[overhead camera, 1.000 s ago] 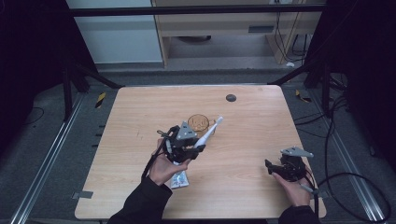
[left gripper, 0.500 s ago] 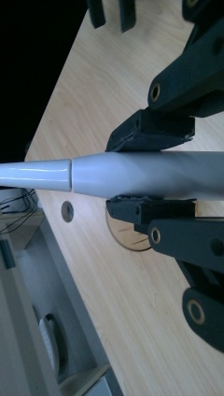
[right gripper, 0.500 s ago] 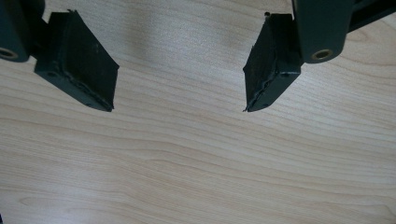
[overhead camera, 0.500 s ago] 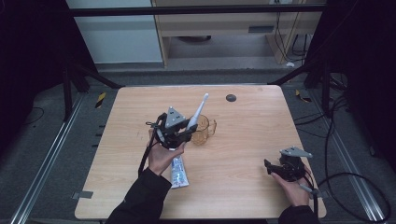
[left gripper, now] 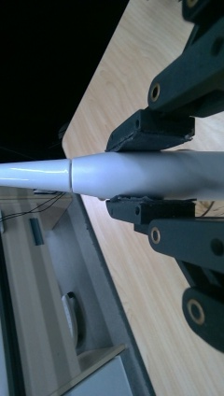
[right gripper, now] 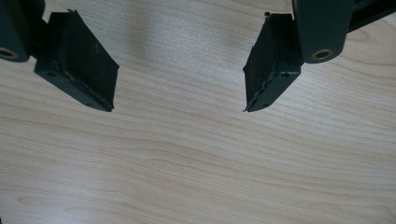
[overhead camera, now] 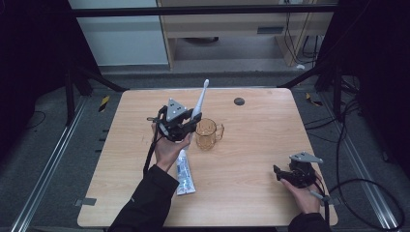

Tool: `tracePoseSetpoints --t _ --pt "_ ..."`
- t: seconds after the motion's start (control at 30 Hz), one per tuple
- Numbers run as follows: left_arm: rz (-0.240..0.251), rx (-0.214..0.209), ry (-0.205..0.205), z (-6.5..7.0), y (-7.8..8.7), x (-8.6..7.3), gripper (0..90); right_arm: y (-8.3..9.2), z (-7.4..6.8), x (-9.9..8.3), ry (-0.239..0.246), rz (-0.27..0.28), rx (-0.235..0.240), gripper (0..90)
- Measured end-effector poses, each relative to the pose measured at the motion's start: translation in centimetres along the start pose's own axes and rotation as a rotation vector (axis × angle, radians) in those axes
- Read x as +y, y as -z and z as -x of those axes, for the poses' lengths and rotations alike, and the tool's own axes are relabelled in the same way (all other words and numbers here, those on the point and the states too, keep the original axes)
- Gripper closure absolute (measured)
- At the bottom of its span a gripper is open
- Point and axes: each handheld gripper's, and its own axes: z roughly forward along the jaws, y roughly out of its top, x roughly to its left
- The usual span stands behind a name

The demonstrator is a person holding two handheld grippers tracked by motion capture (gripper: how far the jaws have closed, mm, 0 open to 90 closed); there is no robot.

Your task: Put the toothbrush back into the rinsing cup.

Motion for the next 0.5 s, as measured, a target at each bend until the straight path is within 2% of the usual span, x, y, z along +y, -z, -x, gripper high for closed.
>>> tracePoseSetpoints --t 0.43,0.5 --pt "0.091 0.026 0.037 -0.6 -1.7 1.0 66.7 0.0 0.0 0.0 0.013 0.000 -0.003 25.9" --pt "0.100 0.019 0.044 -0.6 -2.0 1.0 66.7 -0.1 0.0 0.0 0.013 -0.001 -0.003 25.9"
